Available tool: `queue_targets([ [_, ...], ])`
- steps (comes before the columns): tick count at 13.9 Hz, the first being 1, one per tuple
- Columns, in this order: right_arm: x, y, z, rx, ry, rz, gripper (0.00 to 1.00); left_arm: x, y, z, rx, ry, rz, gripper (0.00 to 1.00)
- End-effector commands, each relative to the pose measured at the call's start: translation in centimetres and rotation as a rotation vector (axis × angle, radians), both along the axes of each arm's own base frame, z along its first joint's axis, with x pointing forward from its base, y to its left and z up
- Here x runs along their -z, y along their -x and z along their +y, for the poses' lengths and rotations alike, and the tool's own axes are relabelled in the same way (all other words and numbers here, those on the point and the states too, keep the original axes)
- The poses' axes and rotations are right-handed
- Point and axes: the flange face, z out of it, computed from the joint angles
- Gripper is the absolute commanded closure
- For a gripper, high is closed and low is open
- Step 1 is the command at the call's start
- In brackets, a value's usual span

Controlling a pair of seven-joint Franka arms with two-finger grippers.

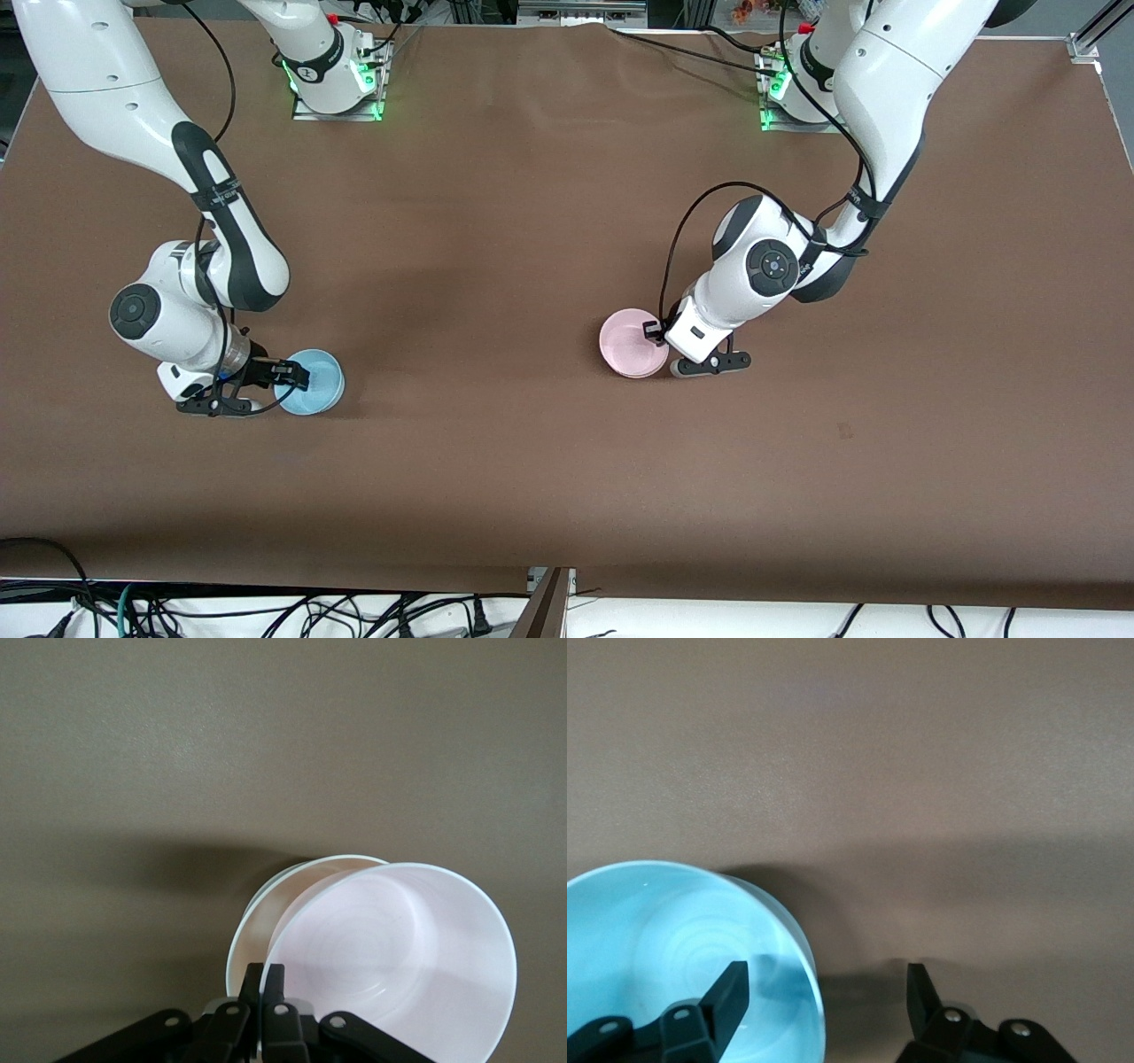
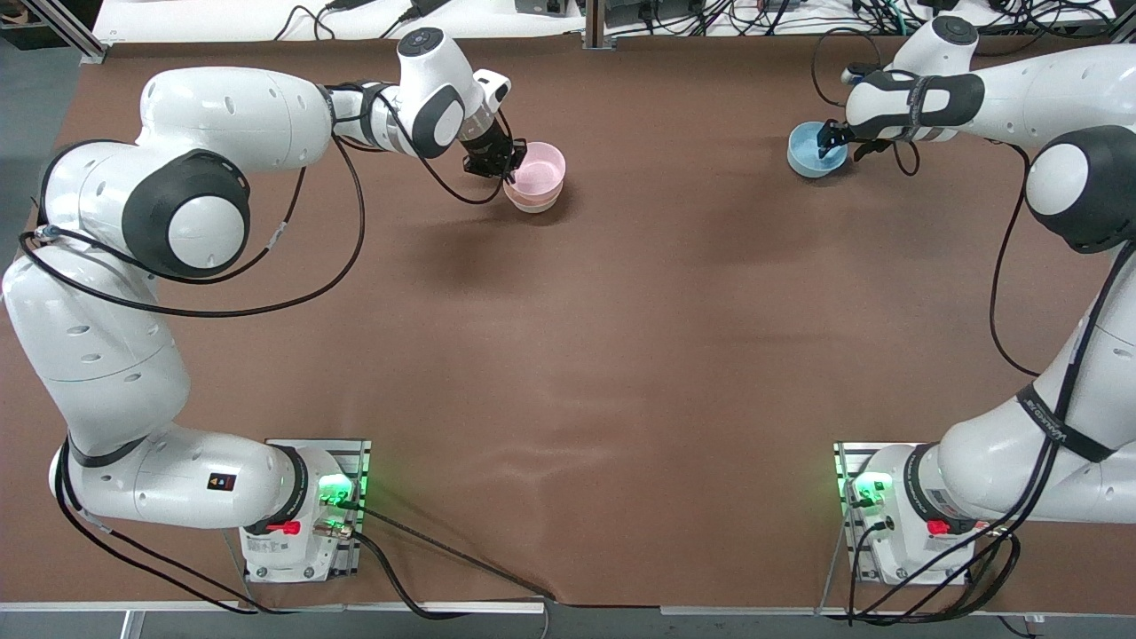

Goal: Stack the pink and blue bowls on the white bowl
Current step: 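Grasp the rim of the light blue bowl with the right gripper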

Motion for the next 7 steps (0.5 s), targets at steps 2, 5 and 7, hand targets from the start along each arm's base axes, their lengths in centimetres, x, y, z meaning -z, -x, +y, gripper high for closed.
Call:
queue_targets([
  [2,-0.95,0.43,-0.06,-0.014,0.0,-0.013,0.68,0.0,-0.58,-0.02,0.009,-0.013,-0.016,1.0],
  [5,-1.21,0.33,-0.07,-0.013,0.0,-0.018,0.96,0.24,-0.63,0.66,0.028,-0.037,-0.02,1.0],
  [7,-1.9,0.2,-0.08,-0.006,0.0,-0.026,1.0,0.28,-0.71,0.74,0.038,-0.036,-0.024,1.0],
])
